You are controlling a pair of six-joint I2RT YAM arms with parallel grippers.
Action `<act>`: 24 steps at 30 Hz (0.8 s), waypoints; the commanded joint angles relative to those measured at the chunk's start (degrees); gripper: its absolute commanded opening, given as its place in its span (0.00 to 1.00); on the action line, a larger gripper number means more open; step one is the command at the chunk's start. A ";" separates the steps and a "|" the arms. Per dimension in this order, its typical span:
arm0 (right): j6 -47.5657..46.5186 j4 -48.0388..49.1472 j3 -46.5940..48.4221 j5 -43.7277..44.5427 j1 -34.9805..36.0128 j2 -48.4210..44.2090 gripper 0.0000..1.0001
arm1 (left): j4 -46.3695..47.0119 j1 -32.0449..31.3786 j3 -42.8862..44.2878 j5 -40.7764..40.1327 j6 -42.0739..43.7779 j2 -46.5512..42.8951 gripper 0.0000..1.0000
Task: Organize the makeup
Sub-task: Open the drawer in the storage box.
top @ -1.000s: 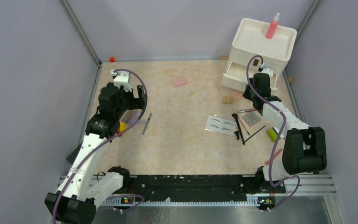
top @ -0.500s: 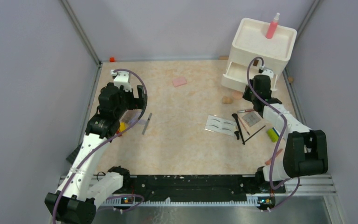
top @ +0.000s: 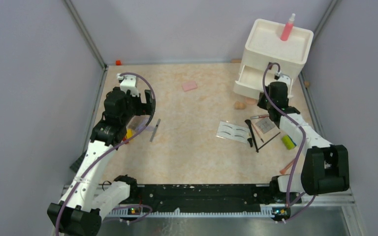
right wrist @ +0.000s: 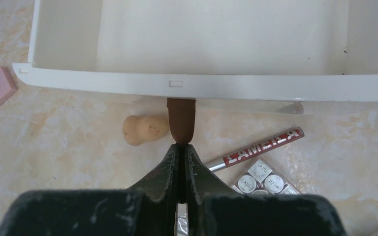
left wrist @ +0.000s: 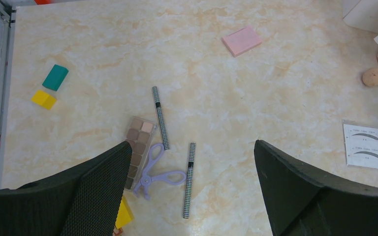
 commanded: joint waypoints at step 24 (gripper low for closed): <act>-0.17 -8.74 -0.63 2.18 2.62 -6.99 0.40 | 2.59 0.34 -0.16 0.77 0.14 -0.92 0.99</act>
